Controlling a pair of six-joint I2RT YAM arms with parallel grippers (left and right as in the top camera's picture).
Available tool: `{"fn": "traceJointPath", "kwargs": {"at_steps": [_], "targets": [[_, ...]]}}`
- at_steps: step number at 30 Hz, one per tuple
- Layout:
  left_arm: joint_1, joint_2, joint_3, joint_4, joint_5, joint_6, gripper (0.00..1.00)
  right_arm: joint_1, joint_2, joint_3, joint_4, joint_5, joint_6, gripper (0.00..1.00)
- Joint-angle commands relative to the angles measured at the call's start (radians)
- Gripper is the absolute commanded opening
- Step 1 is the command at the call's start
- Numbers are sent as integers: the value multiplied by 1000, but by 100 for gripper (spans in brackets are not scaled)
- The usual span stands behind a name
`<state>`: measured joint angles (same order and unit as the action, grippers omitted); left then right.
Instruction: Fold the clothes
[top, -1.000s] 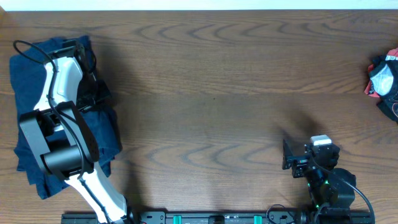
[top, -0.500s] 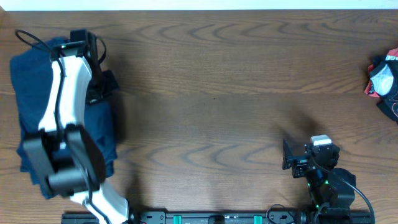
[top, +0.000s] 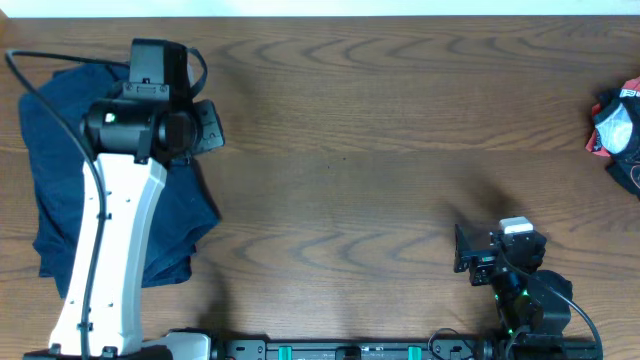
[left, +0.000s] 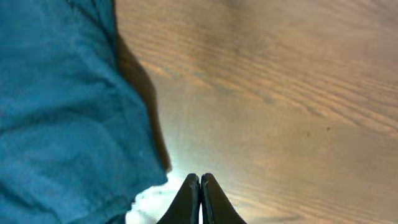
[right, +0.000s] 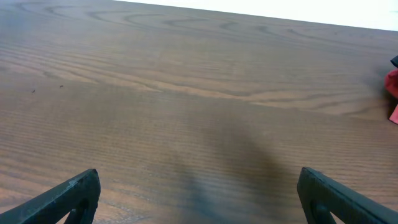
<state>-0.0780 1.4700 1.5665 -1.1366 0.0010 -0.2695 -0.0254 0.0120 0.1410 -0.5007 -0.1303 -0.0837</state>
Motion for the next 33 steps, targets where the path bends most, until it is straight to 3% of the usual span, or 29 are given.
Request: {"fn": "traceJointPath", "kwargs": {"at_steps": [1, 5, 11, 17, 33], "targets": [[19, 46, 11, -19, -26, -21, 6, -3, -6, -3, -2, 6, 12, 99], [44, 127, 11, -29, -26, -21, 8, -3, -6, -3, -2, 6, 12, 99], [93, 302, 10, -29, -29, -21, 39, -3, -6, -3, -2, 6, 12, 99], [161, 424, 10, -21, -39, -16, 54, -3, -6, -3, -2, 6, 12, 99], [317, 559, 10, -23, -39, 32, 57, -3, -6, -3, -2, 6, 12, 99]]}}
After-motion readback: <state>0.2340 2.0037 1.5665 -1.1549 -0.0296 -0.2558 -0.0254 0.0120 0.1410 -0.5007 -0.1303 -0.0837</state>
